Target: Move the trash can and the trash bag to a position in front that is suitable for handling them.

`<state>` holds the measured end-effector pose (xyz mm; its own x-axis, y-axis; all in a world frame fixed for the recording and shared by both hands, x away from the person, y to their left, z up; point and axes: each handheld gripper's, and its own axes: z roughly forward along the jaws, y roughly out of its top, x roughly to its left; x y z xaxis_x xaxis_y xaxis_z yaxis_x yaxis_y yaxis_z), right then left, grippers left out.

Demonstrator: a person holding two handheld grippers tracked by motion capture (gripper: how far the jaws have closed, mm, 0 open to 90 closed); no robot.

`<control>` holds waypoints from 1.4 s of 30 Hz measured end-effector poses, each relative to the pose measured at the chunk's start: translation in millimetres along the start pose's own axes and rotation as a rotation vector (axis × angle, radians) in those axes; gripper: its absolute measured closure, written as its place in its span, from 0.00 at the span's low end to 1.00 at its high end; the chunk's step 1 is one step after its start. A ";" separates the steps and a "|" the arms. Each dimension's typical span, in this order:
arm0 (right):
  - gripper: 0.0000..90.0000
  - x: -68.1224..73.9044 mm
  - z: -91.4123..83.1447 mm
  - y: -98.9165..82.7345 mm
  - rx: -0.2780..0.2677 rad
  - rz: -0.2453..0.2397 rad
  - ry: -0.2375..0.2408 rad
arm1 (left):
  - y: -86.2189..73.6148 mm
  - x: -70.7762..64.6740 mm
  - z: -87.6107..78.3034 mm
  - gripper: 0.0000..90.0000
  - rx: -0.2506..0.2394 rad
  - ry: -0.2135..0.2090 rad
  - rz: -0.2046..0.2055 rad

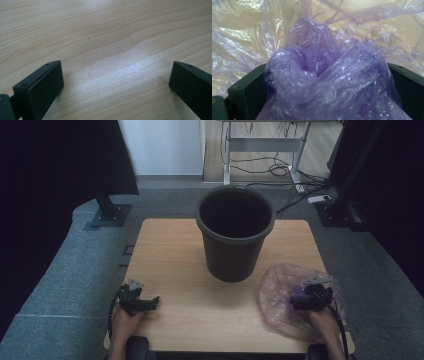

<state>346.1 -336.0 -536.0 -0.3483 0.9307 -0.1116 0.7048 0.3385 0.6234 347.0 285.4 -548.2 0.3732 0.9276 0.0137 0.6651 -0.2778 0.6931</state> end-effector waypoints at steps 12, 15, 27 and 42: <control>0.00 -5.1 -17.1 2.2 -0.145 0.027 0.027 | 0.0 0.0 0.0 0.00 -0.001 0.000 -0.001; 0.00 -2.6 -26.3 7.3 -0.161 0.021 0.044 | 0.5 -0.3 0.2 0.00 0.001 -0.007 0.006; 0.00 15.8 -52.4 47.7 -0.235 -0.052 0.128 | 51.3 -13.5 -1.1 0.00 -0.072 -0.088 0.034; 0.00 35.2 -7.3 101.1 -0.254 -0.018 0.211 | 144.9 -51.4 28.8 0.00 -0.141 -0.165 0.101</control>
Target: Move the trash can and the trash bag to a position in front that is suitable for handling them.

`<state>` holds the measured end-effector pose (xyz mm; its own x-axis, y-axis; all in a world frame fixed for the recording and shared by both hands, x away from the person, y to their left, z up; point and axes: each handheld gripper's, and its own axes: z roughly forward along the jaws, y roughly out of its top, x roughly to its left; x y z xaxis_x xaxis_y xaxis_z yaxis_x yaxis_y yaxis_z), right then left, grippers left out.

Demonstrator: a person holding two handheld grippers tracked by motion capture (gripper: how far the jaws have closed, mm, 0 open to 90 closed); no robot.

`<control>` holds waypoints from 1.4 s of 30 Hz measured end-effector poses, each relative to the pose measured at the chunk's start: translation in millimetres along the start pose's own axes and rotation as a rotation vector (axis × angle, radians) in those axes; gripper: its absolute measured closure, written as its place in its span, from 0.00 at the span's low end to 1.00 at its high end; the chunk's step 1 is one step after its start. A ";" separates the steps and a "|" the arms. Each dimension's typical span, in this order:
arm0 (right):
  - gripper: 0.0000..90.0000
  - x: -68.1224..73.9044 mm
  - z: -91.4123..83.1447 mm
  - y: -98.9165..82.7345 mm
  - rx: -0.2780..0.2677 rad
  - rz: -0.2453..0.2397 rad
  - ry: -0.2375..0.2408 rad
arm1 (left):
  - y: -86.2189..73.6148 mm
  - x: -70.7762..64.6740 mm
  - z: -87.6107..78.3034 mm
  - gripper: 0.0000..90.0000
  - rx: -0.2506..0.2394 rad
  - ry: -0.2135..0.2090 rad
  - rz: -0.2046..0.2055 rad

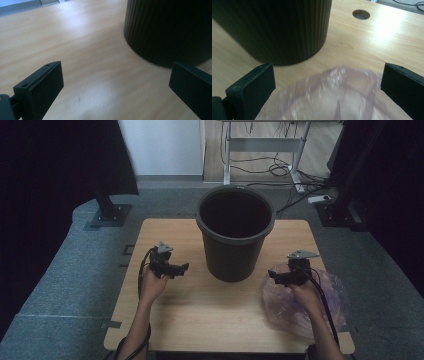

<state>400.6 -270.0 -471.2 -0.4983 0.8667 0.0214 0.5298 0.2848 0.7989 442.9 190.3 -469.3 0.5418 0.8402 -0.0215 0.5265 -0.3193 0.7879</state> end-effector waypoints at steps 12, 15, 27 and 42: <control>0.00 -15.2 36.1 38.3 -0.044 0.081 -0.026 | 51.0 5.8 30.6 0.00 -0.057 0.035 -0.025; 0.02 -18.6 44.4 43.9 -0.079 0.109 -0.030 | 61.0 7.1 39.2 0.00 -0.058 0.033 -0.027; 0.01 -39.6 64.9 67.6 -0.084 0.133 -0.091 | 82.3 13.1 68.8 0.00 -0.074 0.052 -0.066; 0.05 -34.6 55.7 65.0 -0.093 0.060 -0.059 | 74.8 6.5 56.0 0.07 -0.082 0.013 -0.025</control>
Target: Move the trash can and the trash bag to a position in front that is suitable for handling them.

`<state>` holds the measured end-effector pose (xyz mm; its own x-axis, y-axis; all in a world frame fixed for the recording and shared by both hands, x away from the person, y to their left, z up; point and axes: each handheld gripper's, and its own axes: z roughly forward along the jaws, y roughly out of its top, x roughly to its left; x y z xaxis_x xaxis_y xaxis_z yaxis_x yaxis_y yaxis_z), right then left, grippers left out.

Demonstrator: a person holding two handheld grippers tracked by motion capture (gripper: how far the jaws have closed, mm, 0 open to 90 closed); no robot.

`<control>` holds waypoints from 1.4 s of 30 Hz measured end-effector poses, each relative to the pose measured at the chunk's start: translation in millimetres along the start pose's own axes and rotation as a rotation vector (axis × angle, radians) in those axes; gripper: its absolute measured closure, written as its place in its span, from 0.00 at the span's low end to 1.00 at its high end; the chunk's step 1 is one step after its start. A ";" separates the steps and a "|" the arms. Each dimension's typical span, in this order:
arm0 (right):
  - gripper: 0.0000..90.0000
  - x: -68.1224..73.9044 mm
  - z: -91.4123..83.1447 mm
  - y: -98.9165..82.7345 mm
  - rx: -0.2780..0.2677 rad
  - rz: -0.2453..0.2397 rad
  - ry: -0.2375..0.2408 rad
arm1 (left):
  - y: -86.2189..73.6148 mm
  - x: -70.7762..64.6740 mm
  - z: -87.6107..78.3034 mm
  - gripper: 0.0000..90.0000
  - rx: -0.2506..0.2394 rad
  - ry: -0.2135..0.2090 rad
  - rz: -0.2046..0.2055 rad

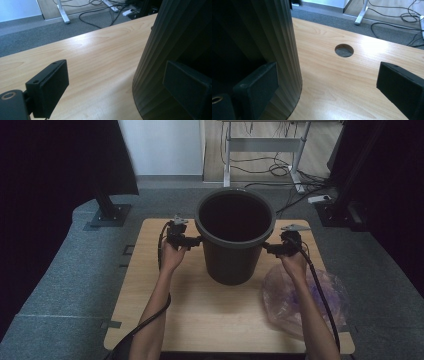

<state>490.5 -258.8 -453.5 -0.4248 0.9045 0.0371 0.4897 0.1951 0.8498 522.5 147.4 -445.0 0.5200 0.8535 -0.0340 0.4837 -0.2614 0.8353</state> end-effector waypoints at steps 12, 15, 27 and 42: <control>0.06 21.9 -28.7 -17.5 -0.004 -0.047 0.027 | -18.8 -16.6 -32.7 0.07 0.002 0.004 0.048; 0.07 25.4 -35.9 -24.0 -0.013 -0.038 0.039 | -22.6 -22.4 -40.6 0.07 0.003 0.009 0.072; 0.09 43.0 -59.2 -40.5 -0.024 -0.048 0.067 | -41.5 -35.0 -68.2 0.07 -0.001 0.008 0.083; 0.09 70.6 -82.4 -58.3 -0.025 -0.080 0.106 | -66.5 -40.2 -101.5 0.07 -0.014 -0.007 0.065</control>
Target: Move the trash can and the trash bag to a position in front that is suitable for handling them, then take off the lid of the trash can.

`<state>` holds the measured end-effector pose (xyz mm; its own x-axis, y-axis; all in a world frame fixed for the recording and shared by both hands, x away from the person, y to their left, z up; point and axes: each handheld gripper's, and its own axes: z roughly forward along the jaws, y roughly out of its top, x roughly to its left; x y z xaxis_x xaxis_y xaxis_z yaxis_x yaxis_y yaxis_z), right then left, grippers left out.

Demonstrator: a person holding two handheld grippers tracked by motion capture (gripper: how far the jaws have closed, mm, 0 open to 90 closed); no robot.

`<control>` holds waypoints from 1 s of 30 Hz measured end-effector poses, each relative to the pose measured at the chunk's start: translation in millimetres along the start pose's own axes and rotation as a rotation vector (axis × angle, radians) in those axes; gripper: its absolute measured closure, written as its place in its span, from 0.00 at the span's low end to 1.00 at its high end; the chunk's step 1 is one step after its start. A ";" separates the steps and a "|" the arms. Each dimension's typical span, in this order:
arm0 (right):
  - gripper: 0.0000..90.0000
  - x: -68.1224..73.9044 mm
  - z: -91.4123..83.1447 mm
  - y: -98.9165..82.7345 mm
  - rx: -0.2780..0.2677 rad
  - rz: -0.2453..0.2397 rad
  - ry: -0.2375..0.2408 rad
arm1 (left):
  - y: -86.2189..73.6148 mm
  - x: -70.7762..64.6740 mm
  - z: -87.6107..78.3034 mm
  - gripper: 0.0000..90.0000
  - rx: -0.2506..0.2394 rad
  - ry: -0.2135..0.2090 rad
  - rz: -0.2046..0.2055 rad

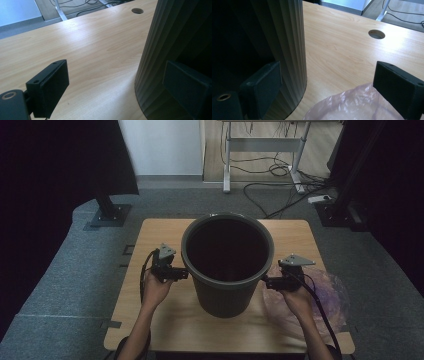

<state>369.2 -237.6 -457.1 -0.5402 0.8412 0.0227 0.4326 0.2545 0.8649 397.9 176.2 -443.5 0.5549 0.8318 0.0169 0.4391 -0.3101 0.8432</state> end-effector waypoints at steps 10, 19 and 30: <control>0.07 5.5 -10.2 -8.5 0.012 0.016 0.026 | -13.7 -3.1 -9.8 0.05 -0.024 -0.050 -0.057; 0.00 2.4 -9.8 -15.0 0.065 -0.007 0.038 | -29.9 -0.3 -14.6 0.01 -0.008 -0.066 -0.040; 0.00 -12.2 -23.3 -34.8 0.106 0.001 0.006 | -75.9 6.5 -8.7 0.01 0.094 -0.075 -0.031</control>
<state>343.9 -267.8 -475.8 -0.5439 0.8387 0.0270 0.5073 0.3029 0.8068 362.1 209.1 -502.7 0.5898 0.8060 -0.0511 0.5190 -0.3299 0.7885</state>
